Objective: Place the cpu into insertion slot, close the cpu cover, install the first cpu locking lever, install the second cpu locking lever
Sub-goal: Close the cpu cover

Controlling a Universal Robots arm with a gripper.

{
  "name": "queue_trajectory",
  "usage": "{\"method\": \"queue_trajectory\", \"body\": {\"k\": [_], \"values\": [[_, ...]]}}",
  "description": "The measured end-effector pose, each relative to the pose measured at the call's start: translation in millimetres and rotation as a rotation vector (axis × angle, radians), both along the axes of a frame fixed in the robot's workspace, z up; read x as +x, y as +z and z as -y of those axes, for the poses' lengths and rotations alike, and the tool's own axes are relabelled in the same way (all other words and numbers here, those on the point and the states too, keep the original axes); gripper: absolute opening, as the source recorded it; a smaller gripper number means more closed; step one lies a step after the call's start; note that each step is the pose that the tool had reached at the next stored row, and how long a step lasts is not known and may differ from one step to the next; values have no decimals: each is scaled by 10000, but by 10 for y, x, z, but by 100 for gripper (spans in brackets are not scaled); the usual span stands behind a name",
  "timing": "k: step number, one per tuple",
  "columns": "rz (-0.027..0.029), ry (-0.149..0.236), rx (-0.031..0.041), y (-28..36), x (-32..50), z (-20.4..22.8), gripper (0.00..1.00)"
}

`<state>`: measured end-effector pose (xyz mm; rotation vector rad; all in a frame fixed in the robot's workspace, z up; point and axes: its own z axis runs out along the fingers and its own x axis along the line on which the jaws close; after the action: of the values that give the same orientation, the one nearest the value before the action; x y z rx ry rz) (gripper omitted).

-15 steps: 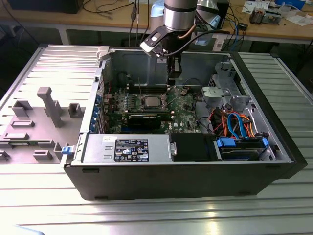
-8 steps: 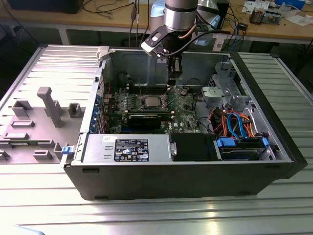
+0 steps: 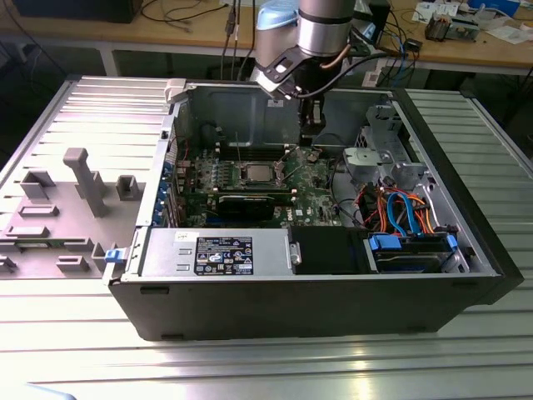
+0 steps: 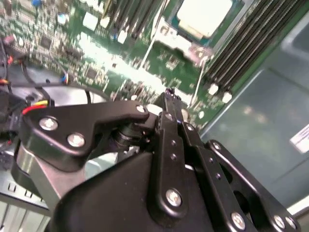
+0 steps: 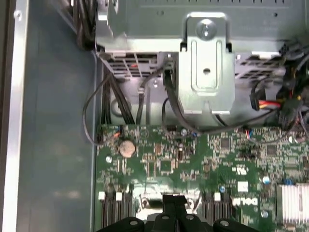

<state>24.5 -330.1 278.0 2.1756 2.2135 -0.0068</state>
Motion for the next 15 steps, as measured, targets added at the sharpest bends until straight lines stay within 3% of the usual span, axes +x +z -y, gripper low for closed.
{"method": "queue_trajectory", "body": {"k": [4, 7, 15], "values": [[-54, 17, -1, -56, 133, 0, 11], [-100, 22, 0, -111, 176, -3, 11], [-156, 82, -1, -223, 182, -7, 11]]}}
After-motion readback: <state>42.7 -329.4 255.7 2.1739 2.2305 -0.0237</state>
